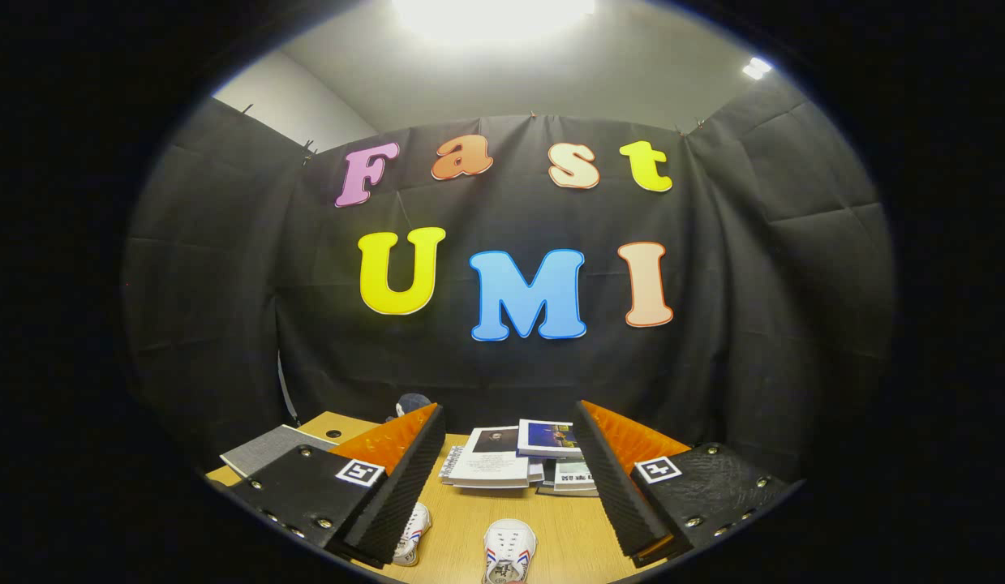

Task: Open the storage box then place both shoes into the box .Put the left shoe in first, then the right shoe, with the right side of both shoes facing outward in a uniform manner.

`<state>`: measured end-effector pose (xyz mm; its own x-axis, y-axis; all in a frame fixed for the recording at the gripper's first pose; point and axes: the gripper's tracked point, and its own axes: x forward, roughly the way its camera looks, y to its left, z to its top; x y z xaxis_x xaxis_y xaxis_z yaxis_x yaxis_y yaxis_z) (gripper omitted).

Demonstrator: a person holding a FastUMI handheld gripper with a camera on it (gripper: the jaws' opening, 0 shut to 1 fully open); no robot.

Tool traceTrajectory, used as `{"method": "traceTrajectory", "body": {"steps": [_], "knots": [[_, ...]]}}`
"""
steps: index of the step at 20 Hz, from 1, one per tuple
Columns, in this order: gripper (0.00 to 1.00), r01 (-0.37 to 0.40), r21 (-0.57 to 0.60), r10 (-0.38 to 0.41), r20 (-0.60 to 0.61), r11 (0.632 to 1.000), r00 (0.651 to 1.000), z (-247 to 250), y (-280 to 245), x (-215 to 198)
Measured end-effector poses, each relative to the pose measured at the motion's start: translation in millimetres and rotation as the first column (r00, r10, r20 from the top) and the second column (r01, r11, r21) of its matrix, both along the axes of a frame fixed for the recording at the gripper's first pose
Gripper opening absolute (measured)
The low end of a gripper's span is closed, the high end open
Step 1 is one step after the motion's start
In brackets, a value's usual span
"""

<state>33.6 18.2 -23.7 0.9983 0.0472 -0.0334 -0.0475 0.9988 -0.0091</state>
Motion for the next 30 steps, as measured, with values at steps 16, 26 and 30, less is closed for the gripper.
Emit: {"method": "traceTrajectory", "body": {"steps": [16,26,30], "knots": [[0.97,-0.271,0.316,0.366,-0.298,0.909,0.882,-114,112,56],[0.97,-0.275,0.684,0.666,-0.405,0.675,0.626,-197,210,68],[0.97,-0.247,0.754,0.733,-0.415,0.608,0.539,-222,240,74]]}}
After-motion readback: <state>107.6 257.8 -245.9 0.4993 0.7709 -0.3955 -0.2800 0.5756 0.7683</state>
